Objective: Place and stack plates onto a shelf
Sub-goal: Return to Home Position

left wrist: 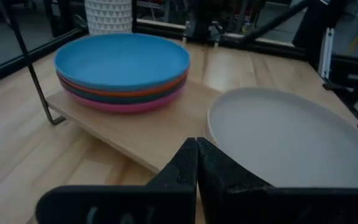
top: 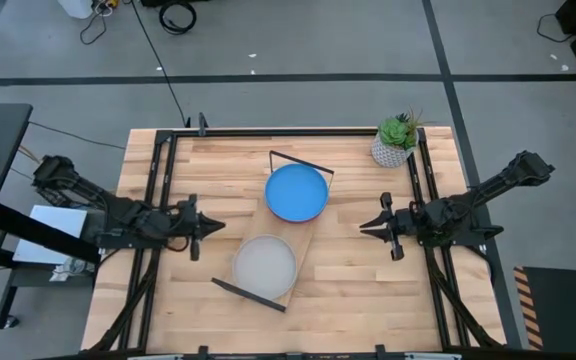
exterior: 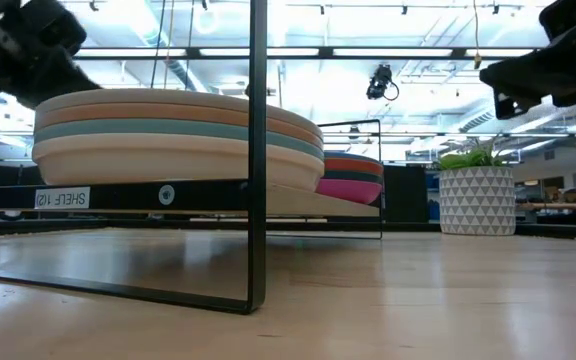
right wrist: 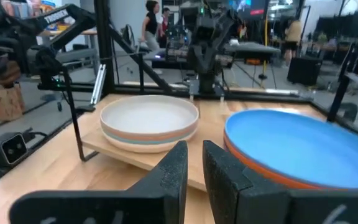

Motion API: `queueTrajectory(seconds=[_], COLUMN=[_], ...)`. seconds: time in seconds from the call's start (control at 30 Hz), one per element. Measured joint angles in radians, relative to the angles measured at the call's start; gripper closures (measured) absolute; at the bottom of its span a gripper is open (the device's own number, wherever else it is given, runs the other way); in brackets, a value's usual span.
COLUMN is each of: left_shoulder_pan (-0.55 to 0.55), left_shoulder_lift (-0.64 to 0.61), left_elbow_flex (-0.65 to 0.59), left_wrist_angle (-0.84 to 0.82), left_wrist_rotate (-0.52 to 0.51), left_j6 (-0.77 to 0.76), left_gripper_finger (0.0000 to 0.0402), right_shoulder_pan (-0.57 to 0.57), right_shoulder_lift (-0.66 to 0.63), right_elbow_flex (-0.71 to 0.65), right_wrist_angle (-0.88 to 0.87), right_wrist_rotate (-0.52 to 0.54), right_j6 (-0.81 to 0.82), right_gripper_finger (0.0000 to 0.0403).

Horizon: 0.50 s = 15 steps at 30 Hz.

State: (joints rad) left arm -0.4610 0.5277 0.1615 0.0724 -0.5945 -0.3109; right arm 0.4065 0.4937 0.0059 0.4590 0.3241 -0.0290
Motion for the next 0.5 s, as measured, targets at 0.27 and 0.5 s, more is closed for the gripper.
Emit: queueTrajectory(seconds=[0.27, 0.5], left_shoulder_pan=[-0.074, -0.128], left_shoulder_lift=[-0.097, -0.161], left_elbow_flex=[-0.086, -0.113], left_wrist_angle=[0.003, -0.003], left_wrist_rotate=[-0.034, -0.047], left_j6=[0.032, 0.138], left_gripper_finger=[0.0396, 0.0397], right_shoulder_pan=[0.000, 0.000], right_shoulder_lift=[-0.010, -0.010], right_elbow_flex=[0.000, 0.000], right_wrist_angle=[-0.005, -0.005], right_wrist_rotate=[-0.001, -0.003], right_j6=[-0.025, -0.026], right_gripper_finger=[0.0347, 0.0347])
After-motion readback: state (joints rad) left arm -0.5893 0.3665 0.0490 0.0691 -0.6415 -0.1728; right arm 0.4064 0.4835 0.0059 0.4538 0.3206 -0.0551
